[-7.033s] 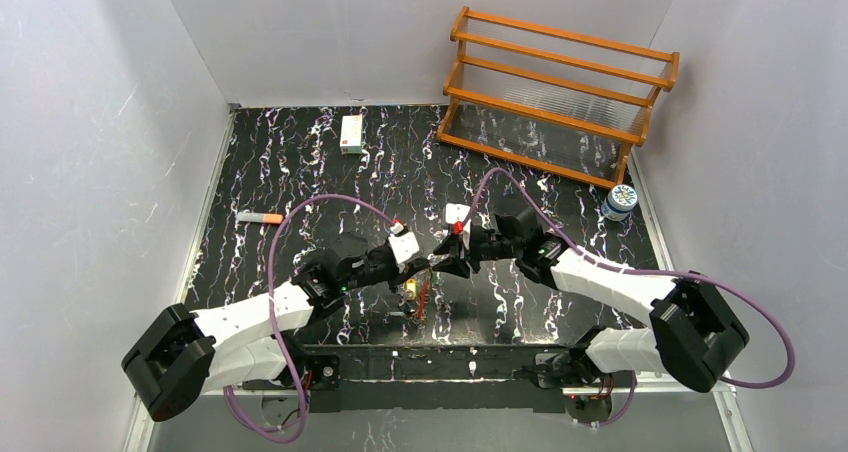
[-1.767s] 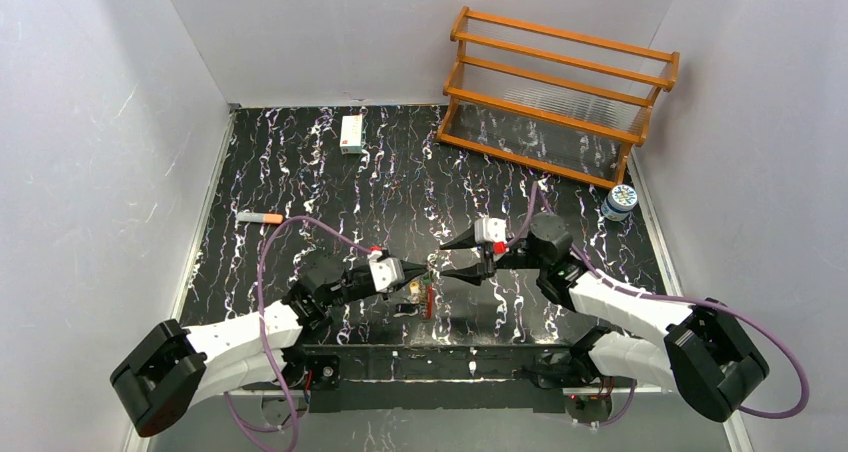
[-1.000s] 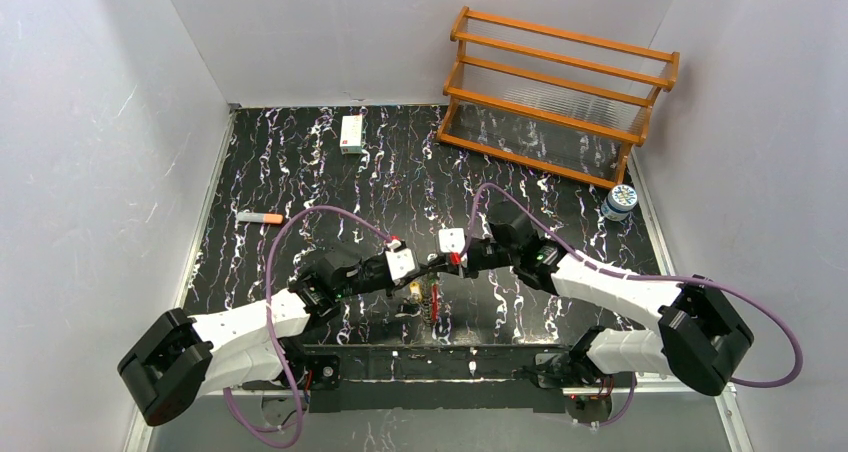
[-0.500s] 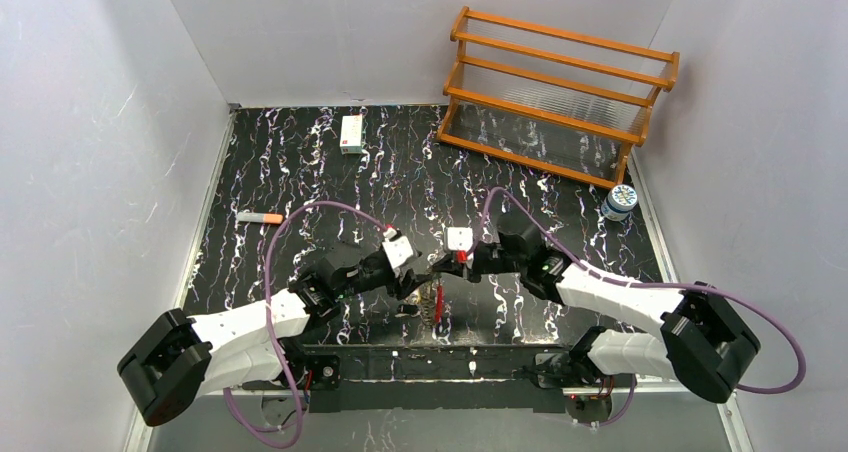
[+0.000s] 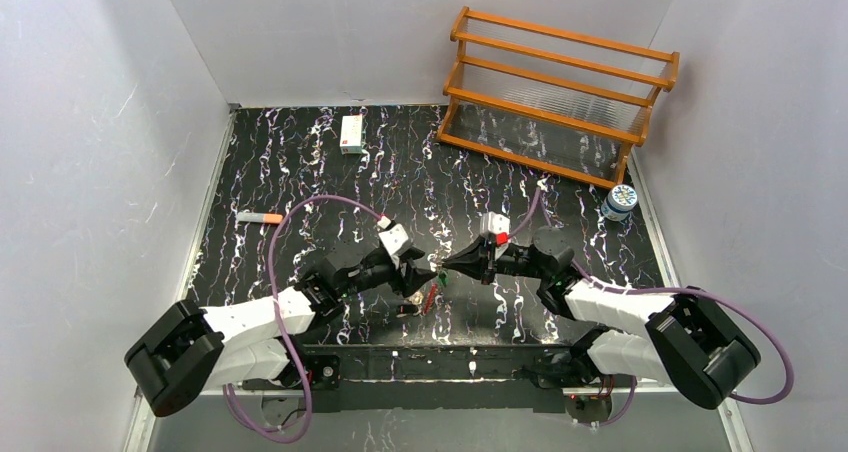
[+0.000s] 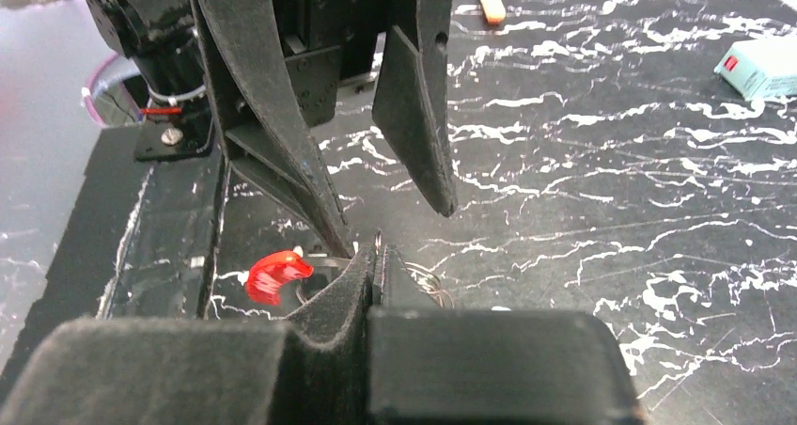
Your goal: Put the keys on the keyring
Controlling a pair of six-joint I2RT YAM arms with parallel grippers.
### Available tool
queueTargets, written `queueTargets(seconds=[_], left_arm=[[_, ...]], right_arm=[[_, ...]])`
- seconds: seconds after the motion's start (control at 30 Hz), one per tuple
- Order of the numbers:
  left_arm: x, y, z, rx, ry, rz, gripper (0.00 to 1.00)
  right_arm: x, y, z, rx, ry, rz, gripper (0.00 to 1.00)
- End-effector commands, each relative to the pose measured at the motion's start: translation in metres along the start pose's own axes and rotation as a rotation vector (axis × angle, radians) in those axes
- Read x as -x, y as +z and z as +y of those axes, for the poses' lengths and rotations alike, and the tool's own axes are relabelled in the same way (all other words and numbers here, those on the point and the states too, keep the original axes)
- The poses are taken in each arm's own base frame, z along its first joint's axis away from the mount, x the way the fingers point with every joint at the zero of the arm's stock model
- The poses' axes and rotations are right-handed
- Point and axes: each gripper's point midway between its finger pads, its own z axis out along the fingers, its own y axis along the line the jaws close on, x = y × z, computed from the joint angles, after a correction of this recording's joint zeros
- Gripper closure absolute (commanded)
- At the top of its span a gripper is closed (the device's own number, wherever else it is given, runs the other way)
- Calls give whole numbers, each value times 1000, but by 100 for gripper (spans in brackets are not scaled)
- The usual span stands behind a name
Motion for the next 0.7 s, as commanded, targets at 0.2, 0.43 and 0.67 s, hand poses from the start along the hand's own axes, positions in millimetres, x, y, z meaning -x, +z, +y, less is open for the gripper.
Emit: queueTargets(seconds=[0.2,0.43,0.67], left_arm=[[28,-5,-22,-116,58,-206,61],[33,-5,-31,-165,45,-272,66],[42,-3,-34,-188,20,-328,70]], right_arm=[[50,-2,12,51,-42,-223,99],[52,-1,15,76,-29,-237,99],[51,0,16,87,-20,-235,99]])
